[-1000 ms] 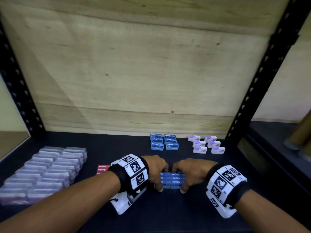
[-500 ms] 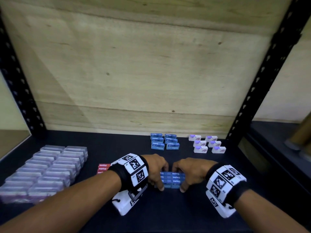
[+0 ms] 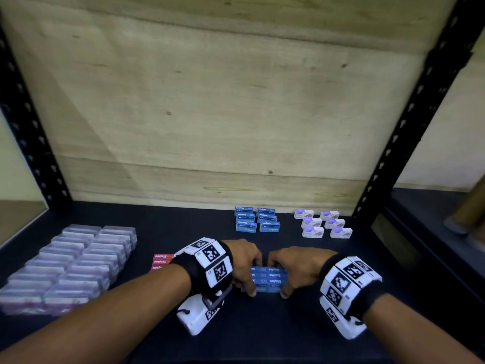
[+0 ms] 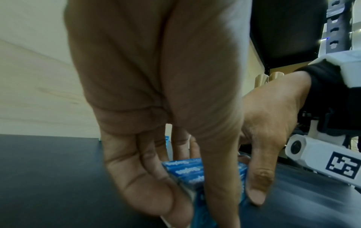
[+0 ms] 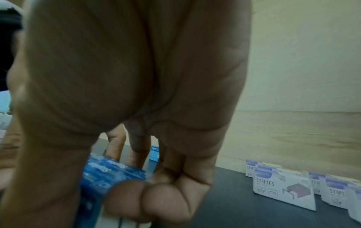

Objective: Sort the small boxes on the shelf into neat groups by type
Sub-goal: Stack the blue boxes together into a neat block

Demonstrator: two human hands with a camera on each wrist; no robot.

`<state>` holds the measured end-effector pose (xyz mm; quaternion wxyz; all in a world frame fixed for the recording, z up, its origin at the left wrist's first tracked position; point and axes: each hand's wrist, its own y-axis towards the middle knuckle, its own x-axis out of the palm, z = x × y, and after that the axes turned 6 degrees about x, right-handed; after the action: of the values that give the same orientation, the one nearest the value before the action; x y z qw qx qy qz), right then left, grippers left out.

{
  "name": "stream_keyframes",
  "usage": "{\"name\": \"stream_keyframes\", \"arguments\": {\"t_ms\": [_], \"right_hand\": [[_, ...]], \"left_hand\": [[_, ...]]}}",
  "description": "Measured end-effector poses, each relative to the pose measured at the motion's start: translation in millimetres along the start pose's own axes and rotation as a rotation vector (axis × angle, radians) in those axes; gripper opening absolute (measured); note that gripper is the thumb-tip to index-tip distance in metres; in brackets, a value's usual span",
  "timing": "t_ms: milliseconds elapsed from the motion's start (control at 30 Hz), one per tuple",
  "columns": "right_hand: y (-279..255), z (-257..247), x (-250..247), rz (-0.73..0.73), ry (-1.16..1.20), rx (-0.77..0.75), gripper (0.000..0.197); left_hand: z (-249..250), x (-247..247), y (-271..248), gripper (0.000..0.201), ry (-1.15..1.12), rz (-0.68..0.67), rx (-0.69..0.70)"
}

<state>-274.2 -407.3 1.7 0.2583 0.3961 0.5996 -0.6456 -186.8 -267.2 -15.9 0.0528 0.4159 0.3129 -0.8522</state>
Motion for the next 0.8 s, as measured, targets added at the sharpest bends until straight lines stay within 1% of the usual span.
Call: {"name": "stream_keyframes", "arguments": {"t_ms": [133,233,300,367,433,500,567,667,800], "right_hand": [[-0.2,0.4,-6.1,-0.039,0.000,-0.010,0.062],[-0.9,7.5,-18.4,-0.107,0.077,-0.026,0.070],[-1.1,14.4,-30.5,-0.119,0.118,-0.027,0.072],[2.3,22.2,-43.4,-0.071,0.150,-0.021,0.066],[9.8,29.6,-54.4,0.017,0.187,-0.016,0.054],[19.4,35.4,-63.2,0.158,0.188,-0.003,0.041],[31.2,39.4,-70.2,0.274,0.164,0.002,0.032],[50.6,42.9,-74.4,0.334,0.116,0.013,0.025],[75.3,46.4,-72.8,0.344,0.075,0.060,0.024]], "left_hand": [[0.8,-4.1,-3.8,0.053,-0.024,-0.038,-0.005],[3.7,-17.6,-8.4,0.062,-0.043,-0.057,-0.001],[4.4,-32.2,-10.0,0.067,-0.069,-0.055,-0.009],[3.3,-48.0,-8.5,0.064,-0.085,-0.017,-0.015],[0.4,-62.3,-3.0,0.055,0.000,0.107,0.009],[-3.3,-74.2,3.7,0.044,0.142,0.264,0.040],[-8.6,-84.2,13.3,0.035,0.230,0.344,0.054],[-18.2,-93.4,27.7,0.028,0.339,0.357,0.020],[-32.6,-96.2,46.5,0.034,0.383,0.282,-0.030]]}}
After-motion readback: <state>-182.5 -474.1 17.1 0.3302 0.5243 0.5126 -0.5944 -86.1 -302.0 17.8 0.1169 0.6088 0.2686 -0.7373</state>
